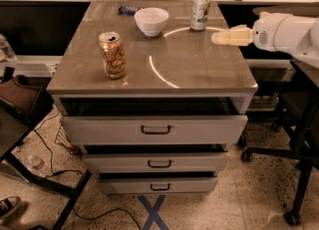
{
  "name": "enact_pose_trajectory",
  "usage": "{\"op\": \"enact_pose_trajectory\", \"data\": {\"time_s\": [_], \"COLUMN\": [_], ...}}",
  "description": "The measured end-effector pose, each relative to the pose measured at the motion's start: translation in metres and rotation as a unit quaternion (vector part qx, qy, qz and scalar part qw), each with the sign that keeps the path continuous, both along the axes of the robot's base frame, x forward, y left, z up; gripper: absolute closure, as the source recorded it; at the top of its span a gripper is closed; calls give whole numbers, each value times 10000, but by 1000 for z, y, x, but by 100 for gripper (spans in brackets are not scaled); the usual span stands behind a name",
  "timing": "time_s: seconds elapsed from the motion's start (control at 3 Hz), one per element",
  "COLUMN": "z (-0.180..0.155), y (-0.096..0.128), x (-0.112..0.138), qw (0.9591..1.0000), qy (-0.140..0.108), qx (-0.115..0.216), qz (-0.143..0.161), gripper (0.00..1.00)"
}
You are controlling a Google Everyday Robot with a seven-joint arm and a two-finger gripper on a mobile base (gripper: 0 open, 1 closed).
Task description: Move 7up can near orange can
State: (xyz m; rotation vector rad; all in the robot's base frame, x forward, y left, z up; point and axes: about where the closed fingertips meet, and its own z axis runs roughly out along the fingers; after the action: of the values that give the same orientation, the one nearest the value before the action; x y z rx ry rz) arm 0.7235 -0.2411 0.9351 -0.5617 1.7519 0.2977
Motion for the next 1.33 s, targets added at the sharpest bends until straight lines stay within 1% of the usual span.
{"op": "enact_pose_trajectory", "data": {"time_s": [0.33,0.67,1.0,1.33], "z": [-17,-28,-25,-11], "y": [-5,-14,-21,-25], "x": [78,153,182,196], "qw": [9984,9943,9912,9897], "qy": [-321,-642,-835,-973], "qx": [380,693,822,801], "qz": [-249,-497,-623,-680], "gripper": [0,0,0,0]}}
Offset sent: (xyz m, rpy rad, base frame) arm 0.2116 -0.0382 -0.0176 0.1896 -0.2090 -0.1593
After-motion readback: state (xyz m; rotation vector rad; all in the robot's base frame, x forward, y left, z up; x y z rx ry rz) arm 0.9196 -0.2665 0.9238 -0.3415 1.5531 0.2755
